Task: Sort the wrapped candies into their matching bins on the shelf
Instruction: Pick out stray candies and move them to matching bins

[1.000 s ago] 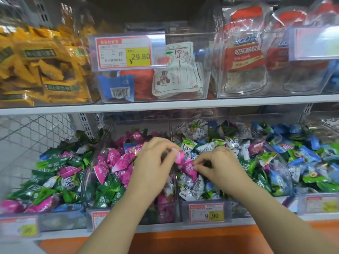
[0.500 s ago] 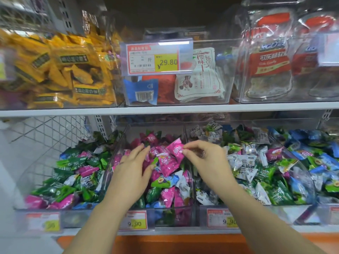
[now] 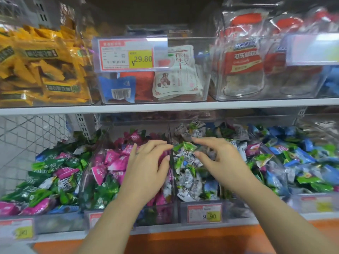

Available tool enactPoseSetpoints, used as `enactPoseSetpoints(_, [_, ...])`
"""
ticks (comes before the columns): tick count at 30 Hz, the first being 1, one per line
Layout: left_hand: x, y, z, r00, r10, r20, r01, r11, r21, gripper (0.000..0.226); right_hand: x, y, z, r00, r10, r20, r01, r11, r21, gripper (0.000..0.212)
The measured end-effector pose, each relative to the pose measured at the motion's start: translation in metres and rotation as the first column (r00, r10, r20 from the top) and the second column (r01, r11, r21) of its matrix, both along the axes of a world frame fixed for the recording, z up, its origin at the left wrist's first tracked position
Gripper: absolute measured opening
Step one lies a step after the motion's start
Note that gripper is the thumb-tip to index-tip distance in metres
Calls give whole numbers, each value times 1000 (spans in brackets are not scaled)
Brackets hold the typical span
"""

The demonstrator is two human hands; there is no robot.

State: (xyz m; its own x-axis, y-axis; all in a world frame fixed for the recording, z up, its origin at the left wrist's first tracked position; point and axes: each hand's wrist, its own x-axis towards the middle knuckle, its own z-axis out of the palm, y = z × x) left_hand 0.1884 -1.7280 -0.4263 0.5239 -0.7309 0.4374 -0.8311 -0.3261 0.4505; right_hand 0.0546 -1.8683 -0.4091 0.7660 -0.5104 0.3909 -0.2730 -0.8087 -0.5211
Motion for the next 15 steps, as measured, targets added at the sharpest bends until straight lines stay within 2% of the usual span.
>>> enactPoseSetpoints(5, [-21, -29, -8, 997, -73, 6, 73, 997, -22, 27, -51, -39, 0, 975, -220, 29, 222, 973, -65, 24])
enactPoseSetpoints(8, [-27, -43, -12, 997, -83, -7, 83, 996, -10, 26, -71, -64, -3, 934, -349, 77, 354, 934, -55, 25])
enactPoseSetpoints(12, [-32, -55, -17, 994, -110, -27, 110, 994, -5, 24, -82, -88, -12, 922, -385, -41, 378, 918, -118, 38])
enactPoseSetpoints(15, [-33, -59, -19, 995, -102, -23, 102, 995, 2, 24, -81, -96, -17, 914, -393, -104, 379, 916, -131, 39])
